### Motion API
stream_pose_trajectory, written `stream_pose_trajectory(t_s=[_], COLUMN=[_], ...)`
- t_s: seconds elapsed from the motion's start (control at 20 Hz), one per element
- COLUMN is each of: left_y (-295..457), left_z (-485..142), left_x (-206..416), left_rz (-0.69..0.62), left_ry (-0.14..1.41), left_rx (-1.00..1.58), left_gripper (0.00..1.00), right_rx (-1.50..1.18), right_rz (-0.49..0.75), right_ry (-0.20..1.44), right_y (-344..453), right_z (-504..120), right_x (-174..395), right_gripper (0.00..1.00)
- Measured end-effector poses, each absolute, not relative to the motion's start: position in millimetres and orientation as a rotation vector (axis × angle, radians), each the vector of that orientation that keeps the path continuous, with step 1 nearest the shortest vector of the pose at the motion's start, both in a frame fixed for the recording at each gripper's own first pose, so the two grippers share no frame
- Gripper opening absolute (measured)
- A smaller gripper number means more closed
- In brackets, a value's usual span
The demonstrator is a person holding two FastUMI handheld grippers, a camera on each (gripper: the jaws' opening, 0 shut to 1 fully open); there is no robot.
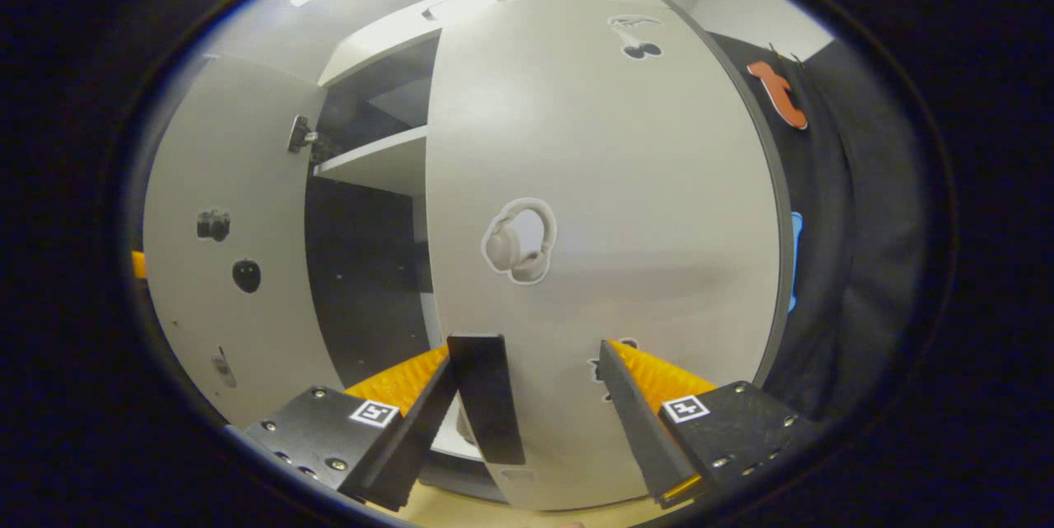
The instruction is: Grab one shoe with the right hand and put it into the shoe cabinet, grab the other shoe with the left hand and put it into the shoe cabinet; then close the right door with the right hand and the left door with the left hand.
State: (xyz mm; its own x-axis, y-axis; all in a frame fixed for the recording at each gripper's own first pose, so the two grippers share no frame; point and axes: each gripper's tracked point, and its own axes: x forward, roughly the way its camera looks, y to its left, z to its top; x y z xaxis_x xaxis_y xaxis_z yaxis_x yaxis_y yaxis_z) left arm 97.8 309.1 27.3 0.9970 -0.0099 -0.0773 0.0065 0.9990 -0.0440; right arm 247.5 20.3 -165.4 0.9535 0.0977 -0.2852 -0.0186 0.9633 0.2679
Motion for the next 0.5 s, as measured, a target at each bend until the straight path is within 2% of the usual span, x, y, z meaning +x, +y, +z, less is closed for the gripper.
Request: stream_pose_trajectory(t_s=[0.05,0.1,0.15,0.2,0.25,0.4,0.45,0.5], left_y=[309,307,305,302,299,289,284,279], left_z=[28,28,27,27,25,25,24,23], left_x=[97,97,97,97,97,98,98,99], left_rz=[-0.002,-0.002,-0.007,-0.011,-0.018,-0.04,-0.053,-0.069], left_ry=[0.075,0.077,0.079,0.08,0.081,0.081,0.081,0.083], left_rx=[-0.04,-0.048,-0.057,-0.068,-0.076,-0.092,-0.098,-0.108], left_gripper=[0.79,0.84,0.84,0.78,0.82,0.82,0.82,0.82], right_rx=[0.272,0.262,0.247,0.237,0.233,0.235,0.24,0.242], right_rz=[0.063,0.063,0.06,0.064,0.066,0.059,0.058,0.054], right_ry=[0.298,0.294,0.284,0.265,0.246,0.213,0.209,0.205], right_y=[20,19,18,18,18,11,9,6], right_z=[-164,-162,-159,-153,-147,-134,-131,-128], right_x=[245,241,239,235,233,225,224,223], right_gripper=[1.0,1.0,1.0,1.0,1.0,1.0,0.97,1.0])
